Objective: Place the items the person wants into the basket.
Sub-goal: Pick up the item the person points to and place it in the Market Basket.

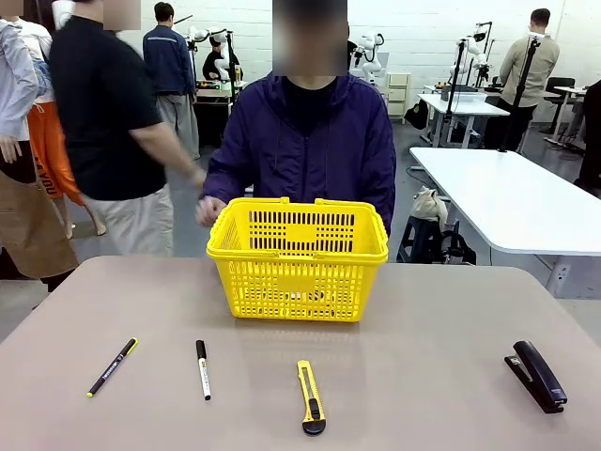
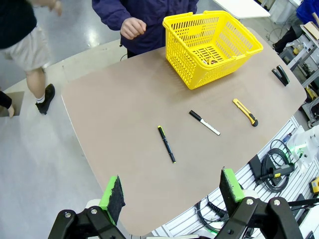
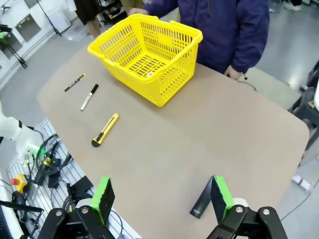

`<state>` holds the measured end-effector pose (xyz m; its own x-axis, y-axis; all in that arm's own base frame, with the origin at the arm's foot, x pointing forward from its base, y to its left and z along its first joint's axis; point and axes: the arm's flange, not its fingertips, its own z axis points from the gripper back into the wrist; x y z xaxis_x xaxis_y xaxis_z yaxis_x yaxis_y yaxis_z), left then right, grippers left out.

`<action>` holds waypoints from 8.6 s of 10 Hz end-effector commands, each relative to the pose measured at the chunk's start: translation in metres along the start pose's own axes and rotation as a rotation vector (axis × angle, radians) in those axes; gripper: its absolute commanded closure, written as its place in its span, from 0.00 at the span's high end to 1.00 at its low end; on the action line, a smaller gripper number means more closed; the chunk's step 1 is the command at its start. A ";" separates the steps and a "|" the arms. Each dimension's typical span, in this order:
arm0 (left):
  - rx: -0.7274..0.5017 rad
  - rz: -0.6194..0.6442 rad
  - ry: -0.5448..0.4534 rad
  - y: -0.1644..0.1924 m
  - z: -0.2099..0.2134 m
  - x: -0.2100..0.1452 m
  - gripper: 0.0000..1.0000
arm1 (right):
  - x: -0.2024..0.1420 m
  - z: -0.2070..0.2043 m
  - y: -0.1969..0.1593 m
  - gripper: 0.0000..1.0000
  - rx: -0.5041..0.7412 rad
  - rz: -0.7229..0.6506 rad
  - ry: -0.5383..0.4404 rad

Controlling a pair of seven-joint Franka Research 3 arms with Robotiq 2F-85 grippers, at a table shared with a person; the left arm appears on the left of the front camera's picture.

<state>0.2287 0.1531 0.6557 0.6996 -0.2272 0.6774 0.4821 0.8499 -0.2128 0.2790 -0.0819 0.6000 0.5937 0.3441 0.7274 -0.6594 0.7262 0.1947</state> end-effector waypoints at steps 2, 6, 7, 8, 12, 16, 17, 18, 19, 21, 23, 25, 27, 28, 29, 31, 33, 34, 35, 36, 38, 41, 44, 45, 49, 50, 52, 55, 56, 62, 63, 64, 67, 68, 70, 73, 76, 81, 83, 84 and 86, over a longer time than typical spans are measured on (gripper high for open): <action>-0.004 -0.007 -0.003 0.000 0.000 0.000 1.00 | 0.002 -0.005 0.006 1.00 -0.083 -0.059 0.044; -0.004 -0.007 -0.003 0.000 0.000 0.000 1.00 | 0.006 -0.004 0.023 1.00 -0.187 -0.078 0.097; -0.004 -0.007 -0.003 0.000 0.000 0.000 1.00 | 0.006 -0.005 0.024 1.00 -0.188 -0.078 0.100; -0.004 -0.007 -0.003 0.000 0.000 0.000 1.00 | 0.005 -0.006 0.024 1.00 -0.176 -0.073 0.108; -0.004 -0.007 -0.003 0.000 0.000 0.000 1.00 | 0.011 0.002 0.020 1.00 -0.177 -0.066 0.096; -0.004 -0.007 -0.003 0.000 0.000 0.000 1.00 | 0.011 0.002 0.020 1.00 -0.177 -0.066 0.096; -0.004 -0.007 -0.003 0.000 0.000 0.000 1.00 | 0.011 0.002 0.020 1.00 -0.177 -0.066 0.096; -0.004 -0.007 -0.003 0.000 0.000 0.000 1.00 | 0.011 0.002 0.020 1.00 -0.177 -0.066 0.096; -0.004 -0.007 -0.003 0.000 0.000 0.000 1.00 | 0.011 0.002 0.020 1.00 -0.177 -0.066 0.096; 0.054 -0.087 0.088 -0.020 -0.006 0.010 1.00 | 0.011 0.002 0.020 1.00 -0.177 -0.066 0.096; 0.168 -0.391 0.364 -0.073 -0.051 0.011 1.00 | 0.011 0.002 0.020 1.00 -0.177 -0.066 0.096; 0.252 -0.462 0.523 -0.105 -0.109 -0.005 1.00 | 0.011 0.002 0.020 1.00 -0.177 -0.066 0.096; 0.323 -0.404 0.564 -0.117 -0.155 -0.026 1.00 | 0.011 0.002 0.020 1.00 -0.177 -0.066 0.096; 0.370 -0.380 0.579 -0.117 -0.178 -0.045 1.00 | 0.011 0.002 0.020 1.00 -0.177 -0.066 0.096; 0.378 -0.358 0.571 -0.115 -0.193 -0.059 1.00 | 0.011 0.002 0.020 1.00 -0.177 -0.066 0.096; 0.337 -0.240 0.517 -0.111 -0.206 -0.073 1.00 | 0.011 0.002 0.020 1.00 -0.177 -0.066 0.096; 0.326 -0.192 0.496 -0.107 -0.207 -0.075 1.00 | 0.011 0.002 0.020 1.00 -0.177 -0.066 0.096; 0.317 -0.178 0.474 -0.106 -0.203 -0.069 1.00 | 0.011 0.002 0.020 1.00 -0.177 -0.066 0.096; 0.306 -0.169 0.446 -0.105 -0.194 -0.060 1.00 | 0.011 0.002 0.020 1.00 -0.177 -0.066 0.096; 0.330 -0.202 0.528 -0.107 -0.175 -0.005 1.00 | 0.011 0.002 0.020 1.00 -0.177 -0.066 0.096; 0.330 -0.202 0.528 -0.107 -0.175 -0.005 1.00 | 0.011 0.002 0.020 1.00 -0.177 -0.066 0.096; 0.330 -0.202 0.528 -0.107 -0.175 -0.005 1.00 | 0.011 0.002 0.020 1.00 -0.177 -0.066 0.096; 0.322 -0.195 0.519 -0.108 -0.174 -0.004 1.00 | 0.011 0.002 0.020 1.00 -0.177 -0.066 0.096; 0.299 -0.168 0.516 -0.108 -0.186 -0.012 1.00 | 0.011 0.002 0.020 1.00 -0.177 -0.066 0.096; 0.430 -0.099 0.485 -0.104 -0.264 -0.050 1.00 | 0.011 0.002 0.020 1.00 -0.177 -0.066 0.096; 0.439 -0.068 0.491 -0.099 -0.285 -0.059 1.00 | 0.011 0.002 0.020 1.00 -0.177 -0.066 0.096; 0.409 -0.034 0.543 -0.088 -0.318 -0.077 1.00 | 0.011 0.002 0.020 1.00 -0.177 -0.066 0.096; 0.320 -0.002 0.600 -0.072 -0.348 -0.101 1.00 | 0.011 0.002 0.020 1.00 -0.177 -0.066 0.096; 0.314 0.001 0.609 -0.068 -0.355 -0.109 1.00 | 0.011 0.002 0.020 1.00 -0.177 -0.066 0.096; 0.278 0.007 0.672 -0.059 -0.383 -0.135 1.00 | 0.011 0.002 0.020 1.00 -0.177 -0.066 0.096; 0.310 0.009 0.701 -0.042 -0.415 -0.038 1.00 | 0.011 0.002 0.020 1.00 -0.177 -0.066 0.096; 0.310 0.009 0.701 -0.042 -0.415 -0.038 1.00 | 0.011 0.002 0.020 1.00 -0.177 -0.066 0.096; 0.310 0.009 0.701 -0.042 -0.415 -0.038 1.00 | 0.011 0.002 0.020 1.00 -0.177 -0.066 0.096; 0.310 0.009 0.701 -0.042 -0.415 -0.038 1.00 | 0.011 0.002 0.020 1.00 -0.177 -0.066 0.096; 0.306 0.007 0.702 -0.042 -0.418 -0.039 1.00 | 0.011 0.002 0.020 1.00 -0.177 -0.066 0.096; 0.283 0.013 0.713 -0.037 -0.429 -0.039 1.00 | 0.011 0.002 0.020 1.00 -0.177 -0.066 0.096; 0.277 0.008 0.732 -0.034 -0.439 -0.045 1.00 | 0.011 0.002 0.020 1.00 -0.177 -0.066 0.096; 0.297 0.005 0.757 -0.030 -0.448 -0.051 1.00 | 0.011 0.002 0.020 1.00 -0.177 -0.066 0.096; 0.297 0.004 0.763 -0.029 -0.450 -0.053 1.00 | 0.011 0.002 0.020 1.00 -0.177 -0.066 0.096; 0.302 0.007 0.772 -0.027 -0.453 -0.054 1.00 | 0.011 0.002 0.020 1.00 -0.177 -0.066 0.096; 0.301 0.006 0.773 -0.027 -0.454 -0.055 1.00 | 0.011 0.002 0.020 1.00 -0.177 -0.066 0.096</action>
<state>0.4115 -0.0736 0.3057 0.9216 -0.3870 -0.0305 0.3880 0.9207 0.0428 0.2697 -0.0665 0.6149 0.6650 0.3411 0.6644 -0.5503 0.8253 0.1271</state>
